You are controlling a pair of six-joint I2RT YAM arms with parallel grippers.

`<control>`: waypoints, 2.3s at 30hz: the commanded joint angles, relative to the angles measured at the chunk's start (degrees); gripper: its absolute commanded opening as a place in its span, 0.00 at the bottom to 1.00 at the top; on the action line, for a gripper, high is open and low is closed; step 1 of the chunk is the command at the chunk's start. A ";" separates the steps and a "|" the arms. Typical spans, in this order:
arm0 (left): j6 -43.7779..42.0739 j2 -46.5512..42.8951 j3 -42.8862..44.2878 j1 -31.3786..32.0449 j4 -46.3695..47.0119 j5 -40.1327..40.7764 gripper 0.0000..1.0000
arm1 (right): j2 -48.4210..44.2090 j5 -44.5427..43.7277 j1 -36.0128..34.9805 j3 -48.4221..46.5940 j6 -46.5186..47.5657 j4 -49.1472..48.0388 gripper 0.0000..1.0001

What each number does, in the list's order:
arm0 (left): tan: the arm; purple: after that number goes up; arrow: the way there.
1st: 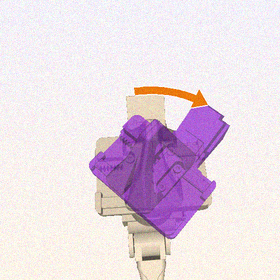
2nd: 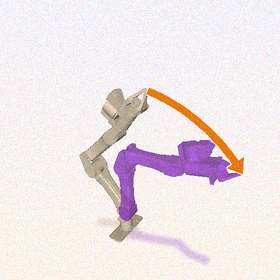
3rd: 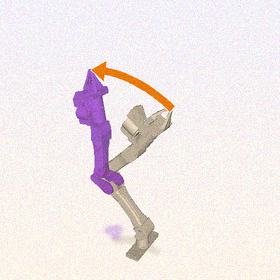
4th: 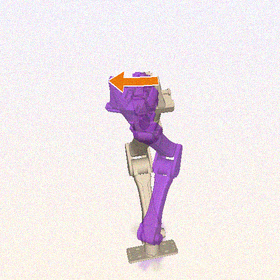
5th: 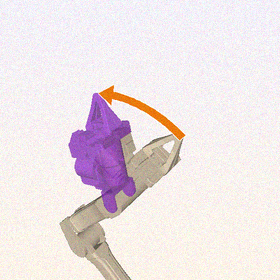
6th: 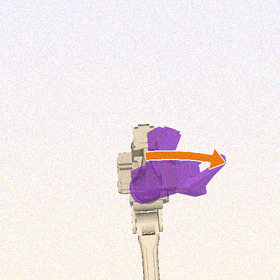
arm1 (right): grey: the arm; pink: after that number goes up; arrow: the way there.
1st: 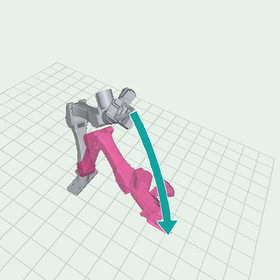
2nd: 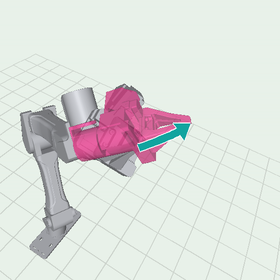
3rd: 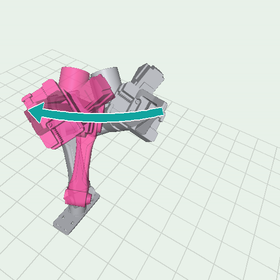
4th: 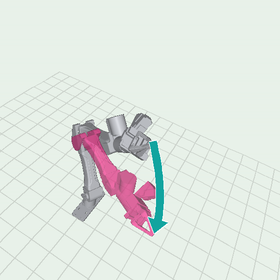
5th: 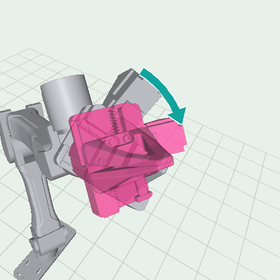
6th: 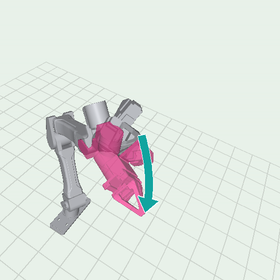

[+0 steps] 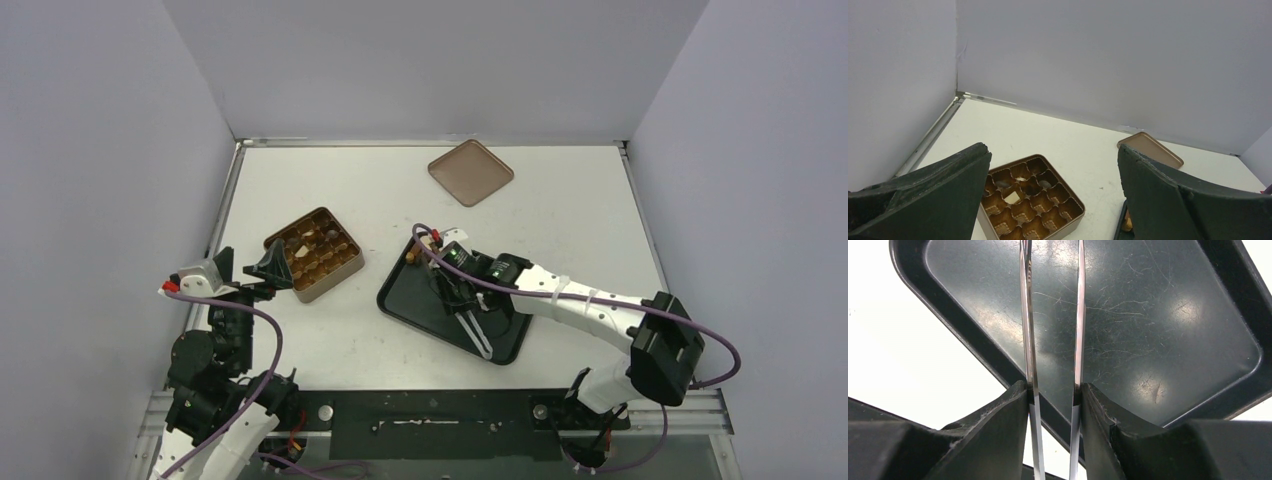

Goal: Pack the chocolate
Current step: Pick up the fake chocolate from the plate, then place the fake chocolate in the packing box.

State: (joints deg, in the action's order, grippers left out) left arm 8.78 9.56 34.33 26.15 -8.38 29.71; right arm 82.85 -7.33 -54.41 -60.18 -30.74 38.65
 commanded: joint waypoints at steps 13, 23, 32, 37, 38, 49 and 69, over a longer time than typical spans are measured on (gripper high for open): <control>0.16 -0.52 0.40 -0.31 1.31 0.25 0.97 | 7.74 6.77 -0.74 -15.24 3.61 -10.95 0.14; 0.19 -1.47 0.42 -0.31 1.34 0.60 0.97 | 17.55 14.92 -0.70 -24.13 3.50 -15.18 0.15; 0.04 -1.93 0.46 -0.18 1.25 1.06 0.97 | 25.64 17.38 -0.69 -31.41 3.41 -15.36 0.18; -0.07 -2.13 0.34 0.10 1.22 1.13 0.97 | 28.19 18.37 -0.74 -33.19 3.33 -15.03 0.20; -0.14 -2.20 0.41 0.12 1.19 1.19 0.97 | 28.45 18.55 -0.70 -33.31 3.24 -15.08 0.21; -0.07 -2.40 0.38 0.26 1.26 1.23 0.97 | 30.67 18.67 -0.70 -34.59 3.14 -14.86 0.30; -0.17 -1.96 0.40 0.30 1.09 1.16 0.97 | 28.96 16.78 -0.70 -35.10 3.97 -14.33 0.44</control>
State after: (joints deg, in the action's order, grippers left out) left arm 8.75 7.55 34.33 26.22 -8.49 30.63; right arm 114.65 10.74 -54.85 -92.68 -27.64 26.35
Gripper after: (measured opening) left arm 0.974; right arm 0.453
